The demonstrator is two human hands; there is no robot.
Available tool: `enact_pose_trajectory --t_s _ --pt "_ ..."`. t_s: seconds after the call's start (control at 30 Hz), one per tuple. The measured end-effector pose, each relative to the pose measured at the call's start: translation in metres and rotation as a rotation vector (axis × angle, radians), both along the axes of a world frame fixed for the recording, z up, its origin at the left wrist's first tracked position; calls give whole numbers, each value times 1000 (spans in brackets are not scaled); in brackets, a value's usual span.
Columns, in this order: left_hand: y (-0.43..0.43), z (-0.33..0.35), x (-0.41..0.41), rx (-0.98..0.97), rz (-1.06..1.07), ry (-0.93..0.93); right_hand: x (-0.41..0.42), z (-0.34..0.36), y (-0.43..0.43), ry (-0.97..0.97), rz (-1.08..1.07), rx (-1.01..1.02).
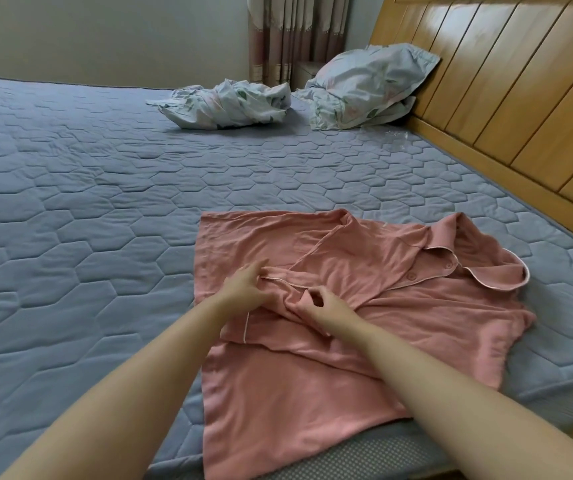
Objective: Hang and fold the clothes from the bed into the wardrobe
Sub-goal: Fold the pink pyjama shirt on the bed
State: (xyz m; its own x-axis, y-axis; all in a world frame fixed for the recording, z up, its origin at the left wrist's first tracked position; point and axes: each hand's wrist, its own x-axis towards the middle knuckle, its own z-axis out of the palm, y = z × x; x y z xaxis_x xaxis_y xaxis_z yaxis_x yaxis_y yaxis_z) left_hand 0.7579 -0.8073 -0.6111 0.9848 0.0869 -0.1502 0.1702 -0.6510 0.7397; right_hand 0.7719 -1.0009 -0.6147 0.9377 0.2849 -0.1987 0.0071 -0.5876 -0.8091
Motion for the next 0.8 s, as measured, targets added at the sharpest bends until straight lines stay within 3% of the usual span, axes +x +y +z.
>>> enact_pose_trajectory --t_s 0.13,0.2,0.27,0.33,0.47,0.53,0.6,0.67,0.73,0.8 --pt "-2 1 5 -98 156 49 10 9 7 172 -388 277" --pt "-5 6 6 -228 212 10 10 17 12 275 -404 349" --pt "-8 16 3 -374 232 -57 6 26 18 287 -325 484" --pt "-2 30 -4 -501 210 -122 -3 34 18 180 -157 566" --pt "42 43 -36 -429 -106 35 -21 48 4 128 400 251" --pt "60 43 -52 -362 -133 131 -24 43 -4 129 461 71" --pt "64 40 -61 -307 -29 180 -22 32 -8 62 307 -13" --pt "56 34 -62 -210 67 213 -14 17 -11 -87 -15 -69" --pt "46 26 -54 -8 70 178 -4 5 -19 -149 -436 -18" --pt "37 20 -48 250 28 135 3 1 -29 -57 -729 70"
